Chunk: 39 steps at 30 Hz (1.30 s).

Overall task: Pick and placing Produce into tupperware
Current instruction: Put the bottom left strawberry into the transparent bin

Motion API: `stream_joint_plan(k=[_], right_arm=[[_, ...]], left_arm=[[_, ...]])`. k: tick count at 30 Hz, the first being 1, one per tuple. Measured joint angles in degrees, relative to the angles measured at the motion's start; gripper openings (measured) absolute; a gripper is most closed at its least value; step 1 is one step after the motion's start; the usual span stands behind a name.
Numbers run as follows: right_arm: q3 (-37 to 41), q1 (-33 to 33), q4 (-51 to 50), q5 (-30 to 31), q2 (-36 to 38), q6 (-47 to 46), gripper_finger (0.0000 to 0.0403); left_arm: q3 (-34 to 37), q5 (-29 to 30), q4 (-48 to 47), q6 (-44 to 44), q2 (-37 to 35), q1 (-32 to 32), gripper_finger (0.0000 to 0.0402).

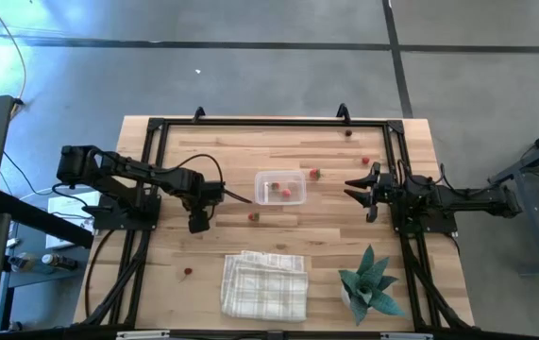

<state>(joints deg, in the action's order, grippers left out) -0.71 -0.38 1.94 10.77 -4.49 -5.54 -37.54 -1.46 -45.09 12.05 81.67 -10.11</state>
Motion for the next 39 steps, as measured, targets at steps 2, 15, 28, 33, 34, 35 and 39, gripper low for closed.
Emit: stream_joint_plan(k=[2,15,28,33,34,35,39], right_arm=[[0.0,0.0,0.01,0.0,0.0,0.0,0.0117],[0.0,0.0,0.0,0.0,0.0,0.02,0.0117],[0.0,0.0,0.01,0.01,0.0,0.0,0.0117],[0.0,0.0,0.01,-0.01,0.02,0.0,0.0117],[0.0,0.0,0.01,-0.01,0.0,0.0,0.0117],[0.0,0.0,0.0,0.01,0.02,0.0,0.0117],[0.0,0.0,0.0,0.01,0.01,0.01,0.0117]], left_arm=[[0.11,0.23,0.16,0.2,0.0,0.0,0.0195],[1.57,0.98,1.52,1.54,-0.04,0.0,0.0195],[1.6,0.86,1.56,1.73,-0.07,0.0,0.0141],[1.62,0.79,1.61,2.08,-0.07,0.0,0.0153],[1.62,0.73,1.63,2.26,-0.07,0.0,0.0158],[1.62,0.63,1.65,2.45,-0.07,0.0,0.0162],[1.61,0.56,1.69,3.21,-0.07,0.0,0.0164]])
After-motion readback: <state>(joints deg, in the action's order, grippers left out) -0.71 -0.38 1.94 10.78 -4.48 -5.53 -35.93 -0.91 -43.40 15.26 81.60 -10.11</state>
